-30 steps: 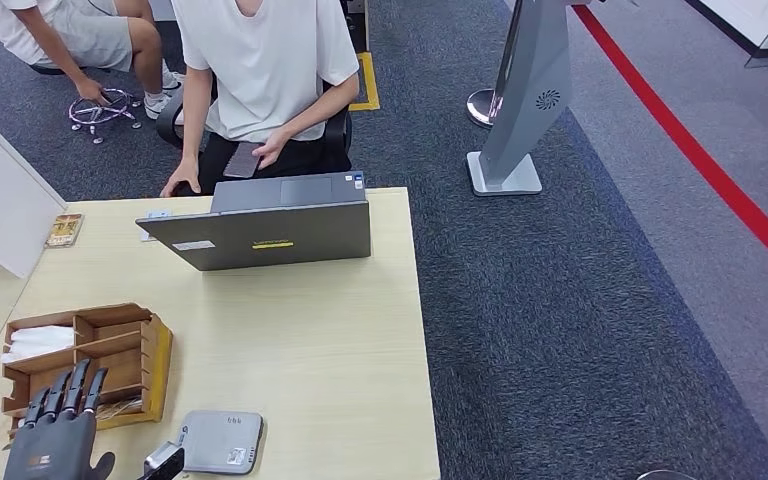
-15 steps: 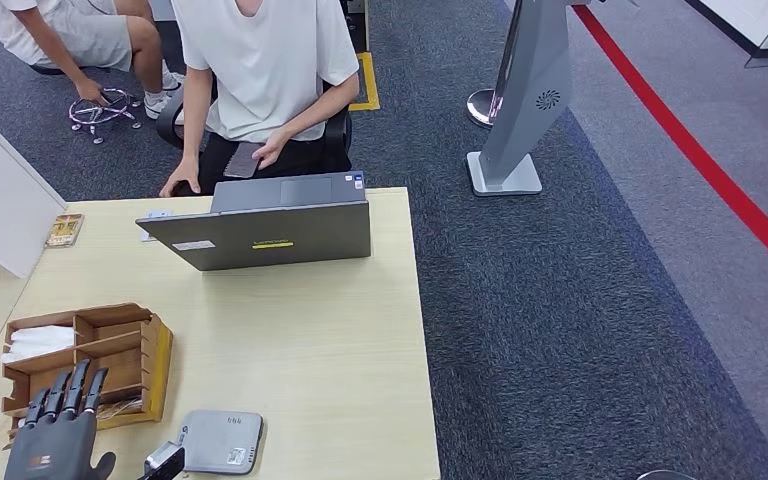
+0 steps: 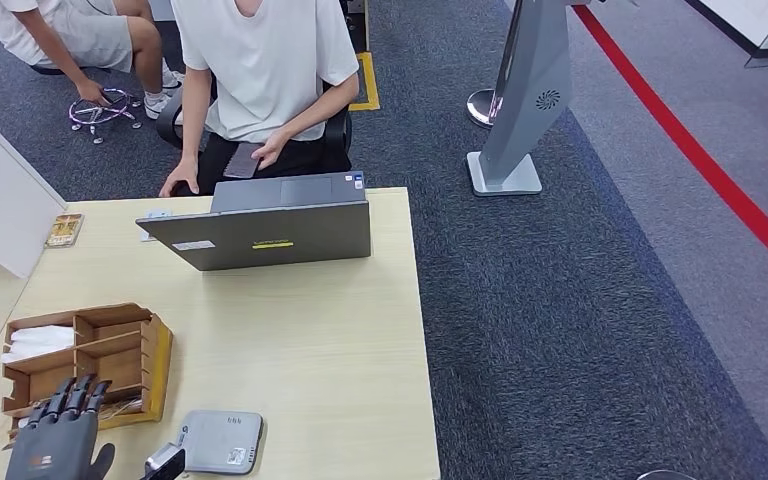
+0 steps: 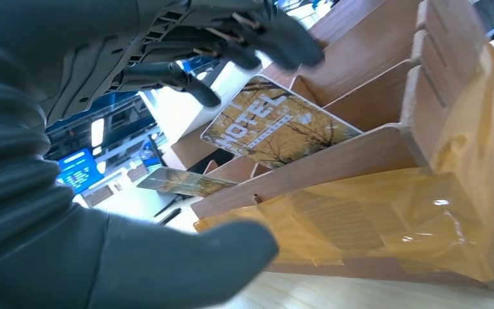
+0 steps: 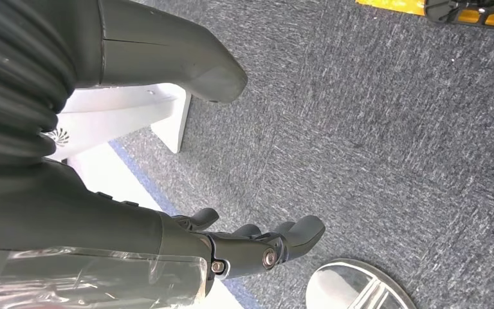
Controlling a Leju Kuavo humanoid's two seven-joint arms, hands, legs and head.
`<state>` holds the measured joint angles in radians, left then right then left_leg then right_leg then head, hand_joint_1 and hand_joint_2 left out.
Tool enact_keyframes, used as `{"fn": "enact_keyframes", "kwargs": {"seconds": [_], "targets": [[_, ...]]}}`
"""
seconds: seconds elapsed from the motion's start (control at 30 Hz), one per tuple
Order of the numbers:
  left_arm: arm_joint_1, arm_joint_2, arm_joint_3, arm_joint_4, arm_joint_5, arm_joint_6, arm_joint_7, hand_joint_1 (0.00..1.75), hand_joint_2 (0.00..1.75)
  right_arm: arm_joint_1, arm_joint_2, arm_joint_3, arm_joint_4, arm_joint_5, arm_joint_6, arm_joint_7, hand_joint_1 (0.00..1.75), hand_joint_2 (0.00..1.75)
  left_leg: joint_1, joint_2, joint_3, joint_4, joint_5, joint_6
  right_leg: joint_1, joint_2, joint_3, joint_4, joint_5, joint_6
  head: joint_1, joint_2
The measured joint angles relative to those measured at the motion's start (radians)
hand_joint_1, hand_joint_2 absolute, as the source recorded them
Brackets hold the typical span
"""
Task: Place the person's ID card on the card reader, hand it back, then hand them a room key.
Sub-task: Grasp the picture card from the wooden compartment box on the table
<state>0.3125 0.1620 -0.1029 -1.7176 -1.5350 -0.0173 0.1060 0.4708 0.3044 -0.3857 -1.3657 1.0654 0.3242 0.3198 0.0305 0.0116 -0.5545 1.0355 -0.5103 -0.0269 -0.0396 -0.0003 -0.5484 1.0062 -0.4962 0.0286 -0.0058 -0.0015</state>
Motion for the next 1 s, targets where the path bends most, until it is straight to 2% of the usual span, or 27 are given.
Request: {"fn": "enact_keyframes", "kwargs": {"seconds": [0.23, 1.0], "targets": [[0.005, -0.019, 0.029, 0.0, 0.0, 0.008, -0.041, 1.75, 1.75, 0.0, 0.0, -0.006, 0.0, 0.004, 0.001, -0.009, 0.0, 1.75, 0.0, 0.0, 0.0, 0.0, 0.0, 0.0, 0.0, 0.0, 0.0, 0.0, 0.0, 0.0, 0.0, 0.0], [0.007, -0.053, 0.073, 0.0, 0.0, 0.017, -0.057, 1.75, 1.75, -0.007, 0.0, -0.014, 0.002, 0.017, 0.008, -0.014, 0.0, 1.75, 0.0, 0.0, 0.001, 0.0, 0.0, 0.0, 0.0, -0.001, 0.001, 0.0, 0.0, 0.0, 0.0, 0.0]]}}
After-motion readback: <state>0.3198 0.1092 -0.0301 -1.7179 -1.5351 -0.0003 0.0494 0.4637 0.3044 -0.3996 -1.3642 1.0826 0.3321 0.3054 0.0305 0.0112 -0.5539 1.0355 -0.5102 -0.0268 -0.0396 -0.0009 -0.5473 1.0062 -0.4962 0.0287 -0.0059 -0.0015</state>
